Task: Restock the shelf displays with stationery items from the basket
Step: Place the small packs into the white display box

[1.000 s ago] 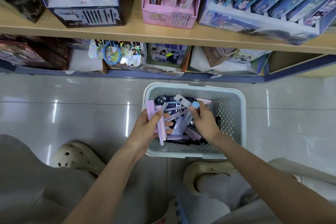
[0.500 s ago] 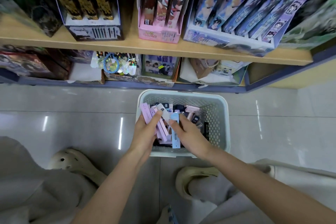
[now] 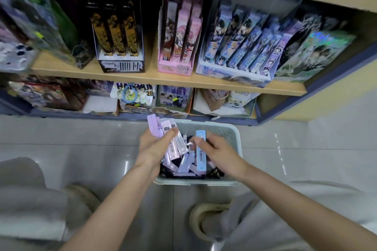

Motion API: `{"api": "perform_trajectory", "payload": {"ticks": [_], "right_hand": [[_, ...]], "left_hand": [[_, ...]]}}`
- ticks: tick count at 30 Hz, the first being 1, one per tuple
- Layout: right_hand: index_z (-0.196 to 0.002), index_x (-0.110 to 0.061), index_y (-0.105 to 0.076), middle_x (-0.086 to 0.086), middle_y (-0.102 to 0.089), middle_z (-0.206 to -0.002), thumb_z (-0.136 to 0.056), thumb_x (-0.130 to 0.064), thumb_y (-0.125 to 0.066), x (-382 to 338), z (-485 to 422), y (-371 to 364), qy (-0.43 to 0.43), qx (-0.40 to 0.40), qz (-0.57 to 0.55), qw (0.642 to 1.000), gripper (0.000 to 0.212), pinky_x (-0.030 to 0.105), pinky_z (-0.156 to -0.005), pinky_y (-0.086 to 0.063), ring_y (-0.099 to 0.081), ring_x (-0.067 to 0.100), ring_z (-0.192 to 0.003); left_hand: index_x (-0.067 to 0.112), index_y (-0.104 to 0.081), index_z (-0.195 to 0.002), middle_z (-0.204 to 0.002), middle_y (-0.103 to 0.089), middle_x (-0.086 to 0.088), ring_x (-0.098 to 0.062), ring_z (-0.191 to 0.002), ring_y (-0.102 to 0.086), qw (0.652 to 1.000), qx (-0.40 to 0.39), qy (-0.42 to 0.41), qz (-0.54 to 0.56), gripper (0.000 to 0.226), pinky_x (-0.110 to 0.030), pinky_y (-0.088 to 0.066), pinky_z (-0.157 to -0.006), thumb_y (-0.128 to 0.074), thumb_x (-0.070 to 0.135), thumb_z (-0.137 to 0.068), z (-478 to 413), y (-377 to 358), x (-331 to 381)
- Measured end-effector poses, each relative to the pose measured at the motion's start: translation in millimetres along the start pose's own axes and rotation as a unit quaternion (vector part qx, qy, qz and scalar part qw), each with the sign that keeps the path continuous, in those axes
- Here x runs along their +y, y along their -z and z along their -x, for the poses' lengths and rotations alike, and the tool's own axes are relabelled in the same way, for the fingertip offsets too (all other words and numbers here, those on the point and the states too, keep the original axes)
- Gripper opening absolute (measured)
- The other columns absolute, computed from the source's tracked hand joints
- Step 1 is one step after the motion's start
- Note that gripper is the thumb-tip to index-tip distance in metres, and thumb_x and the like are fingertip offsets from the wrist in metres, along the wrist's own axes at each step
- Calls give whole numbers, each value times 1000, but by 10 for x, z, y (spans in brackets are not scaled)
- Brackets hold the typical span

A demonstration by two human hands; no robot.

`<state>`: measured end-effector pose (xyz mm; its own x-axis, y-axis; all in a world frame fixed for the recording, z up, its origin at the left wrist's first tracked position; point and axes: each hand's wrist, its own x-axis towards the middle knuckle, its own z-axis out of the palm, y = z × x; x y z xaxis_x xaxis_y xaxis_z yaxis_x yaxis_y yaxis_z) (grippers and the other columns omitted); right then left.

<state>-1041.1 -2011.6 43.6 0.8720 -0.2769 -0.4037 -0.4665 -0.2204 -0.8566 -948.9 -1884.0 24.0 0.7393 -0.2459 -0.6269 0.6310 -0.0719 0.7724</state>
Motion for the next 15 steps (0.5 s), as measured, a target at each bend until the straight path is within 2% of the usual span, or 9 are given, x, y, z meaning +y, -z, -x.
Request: {"api": "perform_trajectory", "payload": {"ticks": [4, 7, 8, 10, 13, 15], "right_hand": [[-89, -18, -60, -6, -66, -79, -91, -16, -61, -251, 134, 261, 17, 42, -31, 998, 3, 25, -59, -54, -64, 10, -72], [-92, -17, -56, 1, -63, -85, -89, -15, -63, -531, 219, 424, 57, 68, 8, 996, 8, 35, -64, -58, -67, 15, -74], [-91, -18, -54, 2, -63, -86, -89, -15, -63, -646, 245, 469, 75, 81, 25, 994, 10, 35, -65, -58, -67, 14, -74], [-90, -20, -53, 0, -62, -82, -91, -15, -61, -892, 283, 553, 126, 102, 55, 985, 9, 27, -64, -55, -66, 8, -73], [-90, -20, -55, 8, -64, -85, -94, -21, -55, -1292, 306, 667, 192, 135, 111, 966, 4, 27, -66, -48, -62, 16, -75], [-87, -24, -57, 7, -65, -85, -94, -22, -55, -1585, 302, 743, 239, 181, 141, 944, 8, 30, -65, -46, -59, 21, -76]], "left_hand": [[13, -62, -89, -96, -70, -10, -26, -94, -65, 999, -30, -14, -16, 14, -42, -50, -93, -73, 13, -81, 182, 35, 321], [10, -61, -92, -99, -69, -12, -27, -96, -62, 998, -60, -14, -25, 19, -44, -46, -97, -74, 17, -80, 327, 45, 623], [10, -60, -90, -95, -69, -12, -25, -92, -62, 997, -70, -16, -27, 18, -45, -46, -96, -73, 17, -80, 370, 58, 725], [10, -61, -85, -89, -69, -12, -23, -84, -61, 995, -87, -30, -28, 12, -42, -49, -89, -71, 16, -82, 450, 74, 909], [11, -64, -87, -91, -70, -11, -28, -94, -62, 992, -101, -51, -47, 12, -47, -44, -98, -72, 19, -81, 535, 124, 1124], [10, -63, -97, -101, -69, -13, -30, -101, -60, 991, -104, -67, -53, 30, -50, -42, -101, -77, 25, -76, 575, 151, 1267]]}}
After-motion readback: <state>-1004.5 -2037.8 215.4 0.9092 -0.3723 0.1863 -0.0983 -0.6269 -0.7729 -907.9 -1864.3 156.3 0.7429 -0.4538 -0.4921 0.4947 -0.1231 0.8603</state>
